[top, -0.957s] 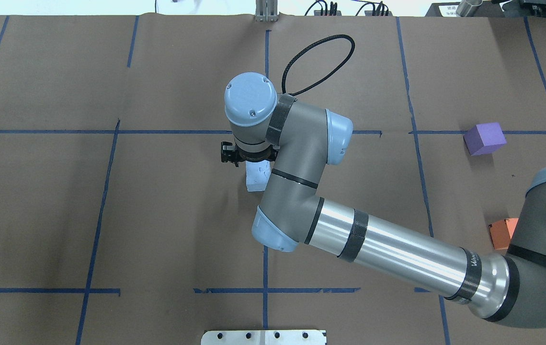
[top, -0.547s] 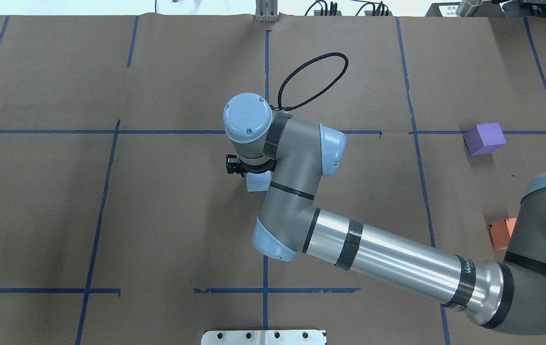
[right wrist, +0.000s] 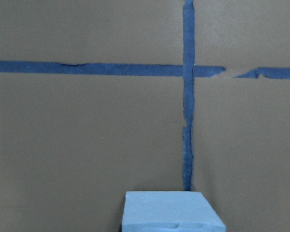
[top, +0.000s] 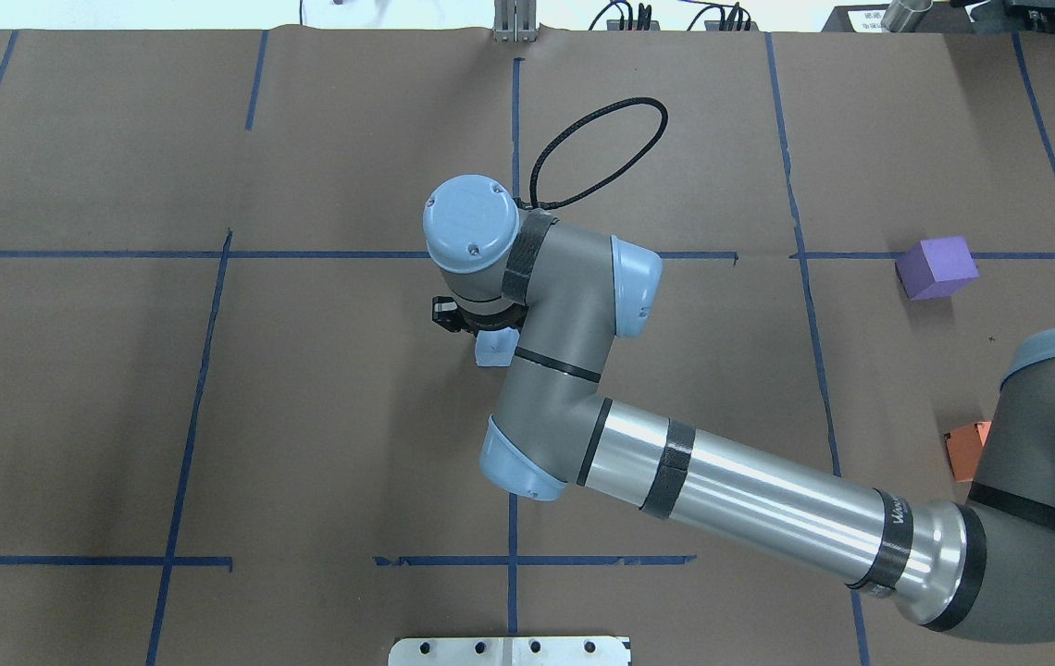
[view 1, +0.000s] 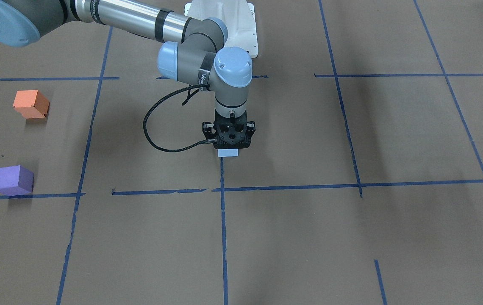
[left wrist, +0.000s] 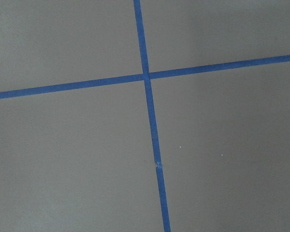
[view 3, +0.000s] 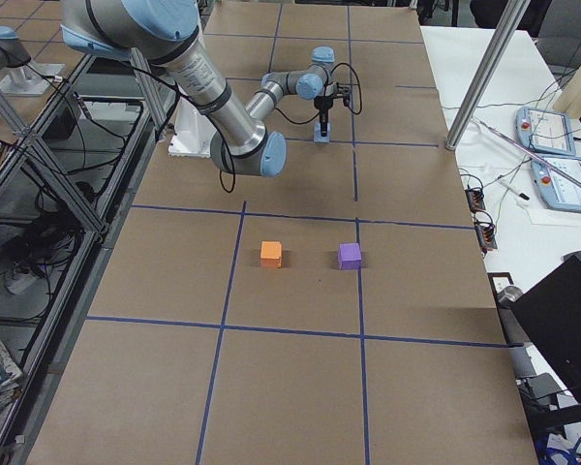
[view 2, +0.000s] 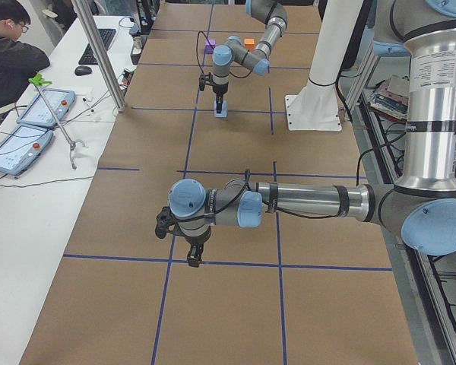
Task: Place blue block between orange and purple blocks
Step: 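Carry the light blue cube with the right gripper between purple and orange cubes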
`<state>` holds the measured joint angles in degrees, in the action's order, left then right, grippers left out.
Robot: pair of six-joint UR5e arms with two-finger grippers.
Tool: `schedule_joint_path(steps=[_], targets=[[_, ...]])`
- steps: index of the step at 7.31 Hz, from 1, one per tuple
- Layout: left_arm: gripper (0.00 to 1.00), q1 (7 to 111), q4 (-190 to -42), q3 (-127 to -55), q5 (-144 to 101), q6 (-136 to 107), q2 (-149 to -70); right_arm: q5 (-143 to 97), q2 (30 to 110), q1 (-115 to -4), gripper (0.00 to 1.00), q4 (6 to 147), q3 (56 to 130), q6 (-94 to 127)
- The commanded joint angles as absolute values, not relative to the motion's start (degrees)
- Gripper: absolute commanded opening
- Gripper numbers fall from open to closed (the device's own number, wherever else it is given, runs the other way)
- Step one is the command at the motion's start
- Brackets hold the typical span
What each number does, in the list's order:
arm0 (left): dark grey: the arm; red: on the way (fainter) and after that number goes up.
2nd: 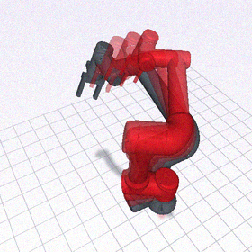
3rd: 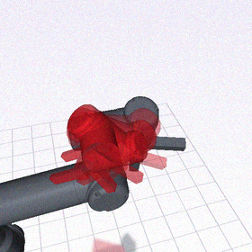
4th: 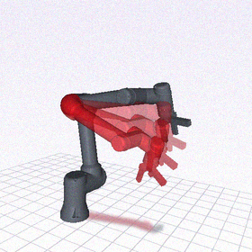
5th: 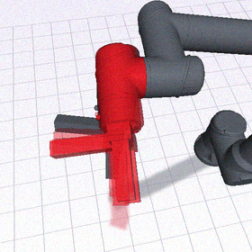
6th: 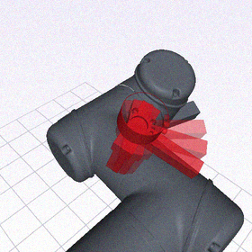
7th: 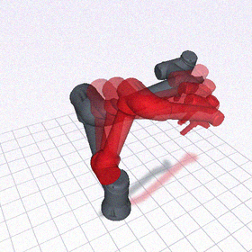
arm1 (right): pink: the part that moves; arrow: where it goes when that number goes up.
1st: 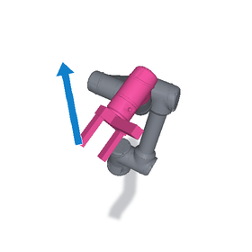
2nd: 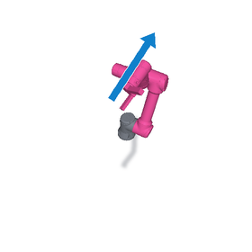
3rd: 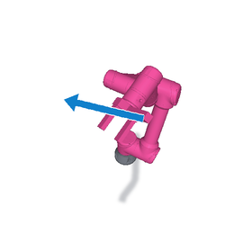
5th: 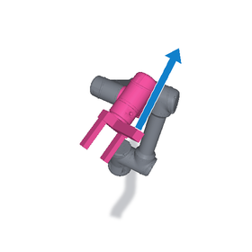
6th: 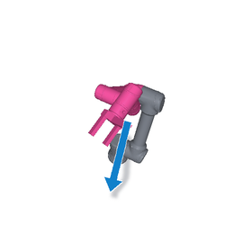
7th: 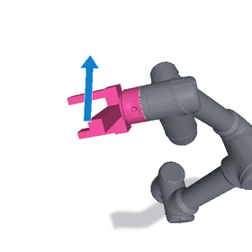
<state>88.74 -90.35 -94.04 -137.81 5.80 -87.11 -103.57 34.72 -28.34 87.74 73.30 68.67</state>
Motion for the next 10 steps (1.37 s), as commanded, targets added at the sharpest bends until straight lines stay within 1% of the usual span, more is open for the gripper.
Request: schedule_joint_path(steps=[1, 2, 4, 5, 6, 7, 8, 9, 10], targets=[[1.00, 88.7, -90.4, -94.0, -137.8, 5.7, -87.1, -104.1, 35.0, -30.6, 0.11, 87.4, 74.4, 68.8], [1.00, 88.7, -90.4, -94.0, -137.8, 5.8, -87.2, -106.2, 39.2, -32.8, 0.11, 87.5, 78.5, 68.6], [1.00, 88.7, -90.4, -94.0, -137.8, 5.8, -87.1, -112.1, 56.3, -39.0, 0.11, 87.6, 96.1, 65.4], [1.00, 88.7, -90.4, -94.0, -137.8, 5.8, -87.2, -113.8, 63.3, -41.5, 0.11, 87.4, 101.8, 58.6], [1.00, 88.7, -90.4, -94.0, -137.8, 5.8, -87.2, -114.9, 70.9, -44.8, 0.11, 86.8, 105.7, 52.9], [1.00, 88.7, -90.4, -94.0, -137.8, 5.8, -87.2, -117.2, 76.8, -48.7, 0.12, 86.5, 107.7, 47.2], [1.00, 88.7, -90.4, -94.0, -137.8, 5.8, -87.2, -118.7, 83.0, -51.7, 0.12, 82.0, 108.4, 43.9], [1.00, 88.7, -90.4, -94.0, -137.8, 5.8, -87.2, -119.3, 88.9, -52.6, 0.15, 74.3, 108.2, 43.7], [1.00, 88.7, -90.4, -94.0, -137.8, 5.8, -87.2, -119.3, 92.6, -53.1, 0.15, 70.9, 108.0, 43.7]])
